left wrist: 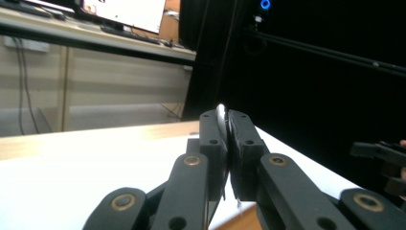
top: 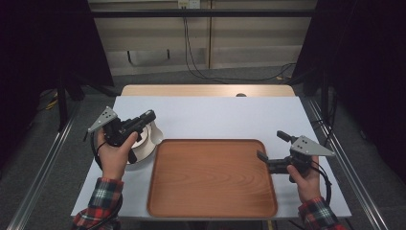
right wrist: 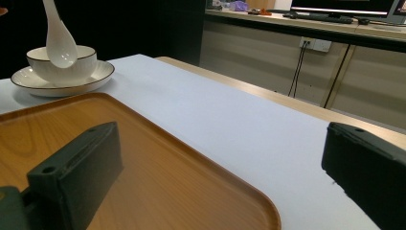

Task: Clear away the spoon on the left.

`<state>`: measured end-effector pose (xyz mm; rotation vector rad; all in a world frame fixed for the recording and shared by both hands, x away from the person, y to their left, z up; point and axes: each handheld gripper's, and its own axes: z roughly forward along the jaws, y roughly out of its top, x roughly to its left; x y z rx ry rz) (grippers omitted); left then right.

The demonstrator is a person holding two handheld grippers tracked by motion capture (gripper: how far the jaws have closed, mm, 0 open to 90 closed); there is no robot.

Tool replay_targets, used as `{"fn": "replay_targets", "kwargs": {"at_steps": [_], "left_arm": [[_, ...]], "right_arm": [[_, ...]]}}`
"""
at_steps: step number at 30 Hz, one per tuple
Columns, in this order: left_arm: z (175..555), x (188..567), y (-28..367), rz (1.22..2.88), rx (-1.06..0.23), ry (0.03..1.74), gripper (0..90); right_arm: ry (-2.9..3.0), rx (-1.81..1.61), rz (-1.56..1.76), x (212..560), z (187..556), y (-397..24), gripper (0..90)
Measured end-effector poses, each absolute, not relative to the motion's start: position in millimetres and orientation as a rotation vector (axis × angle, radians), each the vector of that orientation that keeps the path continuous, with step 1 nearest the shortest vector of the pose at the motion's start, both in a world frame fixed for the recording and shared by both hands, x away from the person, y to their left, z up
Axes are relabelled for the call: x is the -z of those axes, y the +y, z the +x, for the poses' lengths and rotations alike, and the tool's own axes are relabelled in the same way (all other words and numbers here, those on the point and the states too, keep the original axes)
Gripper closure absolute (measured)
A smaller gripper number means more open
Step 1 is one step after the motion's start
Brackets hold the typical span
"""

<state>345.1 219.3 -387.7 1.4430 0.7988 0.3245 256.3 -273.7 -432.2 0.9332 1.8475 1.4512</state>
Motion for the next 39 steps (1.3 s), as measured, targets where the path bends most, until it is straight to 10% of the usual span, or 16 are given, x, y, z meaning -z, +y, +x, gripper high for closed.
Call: {"fn": "replay_targets", "kwargs": {"at_steps": [39], "left_arm": [[326, 411, 191, 1.575, -0.15, 0.737, 85.2]], "right_arm": [[1.86, -1.445, 0.923, 433, 256, -273, 0.0]]}}
